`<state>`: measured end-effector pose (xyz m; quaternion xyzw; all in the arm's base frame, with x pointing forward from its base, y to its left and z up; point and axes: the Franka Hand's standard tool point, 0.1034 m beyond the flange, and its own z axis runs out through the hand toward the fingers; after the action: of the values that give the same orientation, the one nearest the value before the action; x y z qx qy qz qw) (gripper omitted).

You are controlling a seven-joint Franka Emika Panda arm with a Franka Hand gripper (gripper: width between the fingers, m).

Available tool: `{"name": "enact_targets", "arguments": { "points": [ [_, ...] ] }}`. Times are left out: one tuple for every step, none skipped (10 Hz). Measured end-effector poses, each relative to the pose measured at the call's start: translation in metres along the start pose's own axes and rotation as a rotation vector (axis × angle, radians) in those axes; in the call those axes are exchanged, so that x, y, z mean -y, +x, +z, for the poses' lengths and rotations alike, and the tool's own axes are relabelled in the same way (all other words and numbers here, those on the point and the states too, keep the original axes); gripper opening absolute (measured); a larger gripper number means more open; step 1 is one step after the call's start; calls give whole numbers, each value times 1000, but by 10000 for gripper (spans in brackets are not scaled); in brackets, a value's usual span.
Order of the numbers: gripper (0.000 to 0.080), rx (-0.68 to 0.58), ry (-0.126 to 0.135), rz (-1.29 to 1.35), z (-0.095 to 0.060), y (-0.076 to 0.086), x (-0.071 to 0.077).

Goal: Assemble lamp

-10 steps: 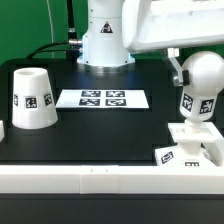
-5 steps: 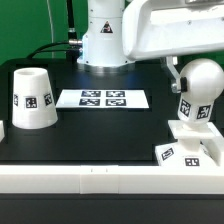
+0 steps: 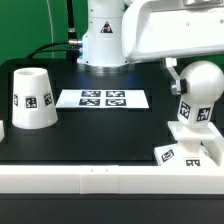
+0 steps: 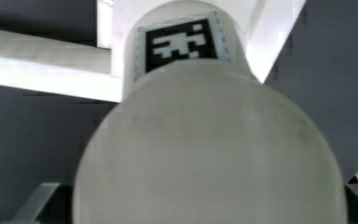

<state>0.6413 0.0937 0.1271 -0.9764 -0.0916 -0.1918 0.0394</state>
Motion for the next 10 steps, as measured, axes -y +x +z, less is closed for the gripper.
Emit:
{"name": "enact_targets", "arguments": {
  "points": [
    [576,0,0,0,0,0,0],
    [576,0,0,0,0,0,0],
    [667,0,0,0,0,0,0],
    [690,1,0,0,0,0,0],
    [698,0,0,0,0,0,0],
    [698,-2,0,-1,-2,1,0],
    [698,-1,1,-2,-6,3,1],
    [698,3,2,-2,-10,4,1],
    [698,13,4,-3,-18,7,1],
    [698,30,8,-5,-25,9,-1]
  ]
}}
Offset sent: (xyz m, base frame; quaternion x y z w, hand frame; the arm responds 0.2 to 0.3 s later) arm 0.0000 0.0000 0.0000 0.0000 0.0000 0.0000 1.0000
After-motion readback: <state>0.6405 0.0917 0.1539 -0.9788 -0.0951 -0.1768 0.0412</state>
